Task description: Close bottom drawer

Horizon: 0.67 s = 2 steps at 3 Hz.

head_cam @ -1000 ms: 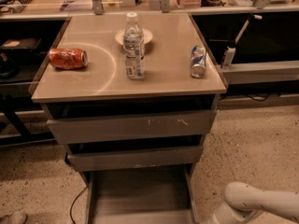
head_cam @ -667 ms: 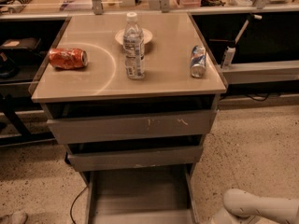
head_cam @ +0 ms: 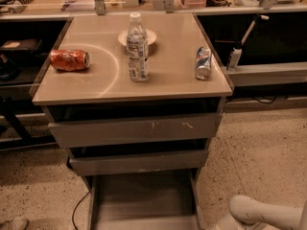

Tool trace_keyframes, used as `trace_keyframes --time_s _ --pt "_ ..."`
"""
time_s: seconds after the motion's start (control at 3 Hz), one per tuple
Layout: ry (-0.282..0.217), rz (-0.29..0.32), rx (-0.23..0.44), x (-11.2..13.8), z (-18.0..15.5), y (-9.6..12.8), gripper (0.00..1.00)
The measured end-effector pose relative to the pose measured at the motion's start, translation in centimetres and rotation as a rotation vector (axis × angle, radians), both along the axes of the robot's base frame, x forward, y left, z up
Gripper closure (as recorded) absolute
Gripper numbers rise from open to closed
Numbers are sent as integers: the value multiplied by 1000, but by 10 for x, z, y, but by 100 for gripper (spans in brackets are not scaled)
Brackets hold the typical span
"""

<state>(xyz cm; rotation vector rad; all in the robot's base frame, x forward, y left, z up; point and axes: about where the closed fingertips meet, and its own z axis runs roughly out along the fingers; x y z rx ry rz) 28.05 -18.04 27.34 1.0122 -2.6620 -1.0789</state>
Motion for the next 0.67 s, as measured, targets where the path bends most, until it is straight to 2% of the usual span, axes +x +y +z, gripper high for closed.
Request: trace_keyframes --time_s 0.33,0.67 --pt "-39 -83 22 17 -24 -4 100" --pt "-76 -133 28 31 -37 -6 100"
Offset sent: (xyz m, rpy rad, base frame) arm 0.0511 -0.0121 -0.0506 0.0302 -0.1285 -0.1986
